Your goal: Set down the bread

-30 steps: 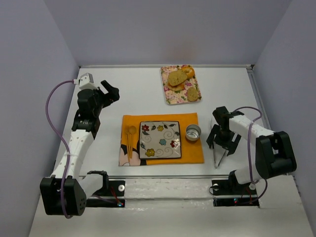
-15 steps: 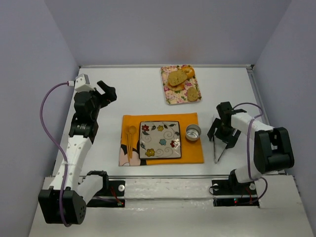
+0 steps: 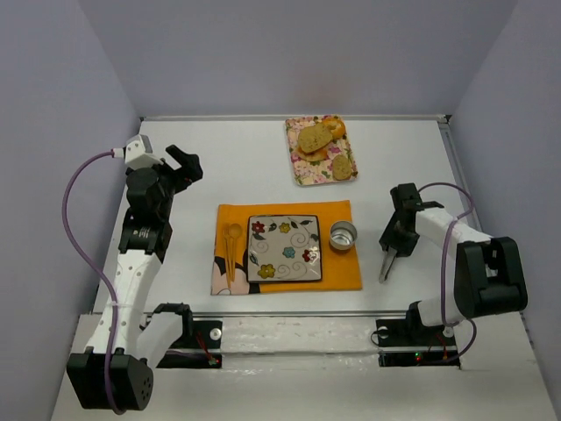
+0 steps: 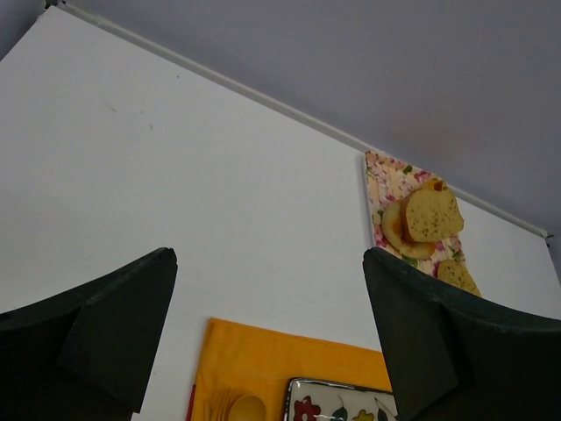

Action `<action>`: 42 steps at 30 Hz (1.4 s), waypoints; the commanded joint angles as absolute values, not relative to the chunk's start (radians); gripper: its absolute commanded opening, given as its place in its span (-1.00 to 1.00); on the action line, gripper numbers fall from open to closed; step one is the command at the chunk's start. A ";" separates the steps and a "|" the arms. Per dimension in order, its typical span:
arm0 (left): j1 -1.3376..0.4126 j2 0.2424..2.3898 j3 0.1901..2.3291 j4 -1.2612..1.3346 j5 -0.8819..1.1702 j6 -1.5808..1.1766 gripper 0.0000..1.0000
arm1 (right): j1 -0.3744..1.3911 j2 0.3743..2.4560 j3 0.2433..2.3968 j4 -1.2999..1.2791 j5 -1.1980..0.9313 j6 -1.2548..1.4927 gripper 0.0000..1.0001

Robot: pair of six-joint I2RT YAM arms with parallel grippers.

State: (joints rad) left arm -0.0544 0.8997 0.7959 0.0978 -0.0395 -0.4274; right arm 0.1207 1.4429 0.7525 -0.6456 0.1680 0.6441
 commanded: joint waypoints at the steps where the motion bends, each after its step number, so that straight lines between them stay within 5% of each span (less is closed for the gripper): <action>1: -0.051 0.868 0.787 0.123 -0.055 -0.422 0.98 | 0.109 1.482 0.692 -0.549 0.189 0.666 -0.07; 5: -0.051 0.865 0.778 0.133 -0.051 -0.426 0.98 | 0.109 1.412 0.730 -0.560 0.209 0.637 -0.21; 17: -0.051 0.873 0.778 0.138 -0.044 -0.434 0.98 | 0.109 1.166 1.058 -0.598 0.013 0.338 -0.13; 24: -0.051 0.882 0.781 0.133 -0.046 -0.434 0.98 | 0.109 1.273 1.204 -0.572 -0.313 0.256 -0.13; 42: -0.051 0.890 0.782 0.130 -0.051 -0.434 0.98 | 0.118 1.565 1.362 -0.620 -0.229 0.291 -0.01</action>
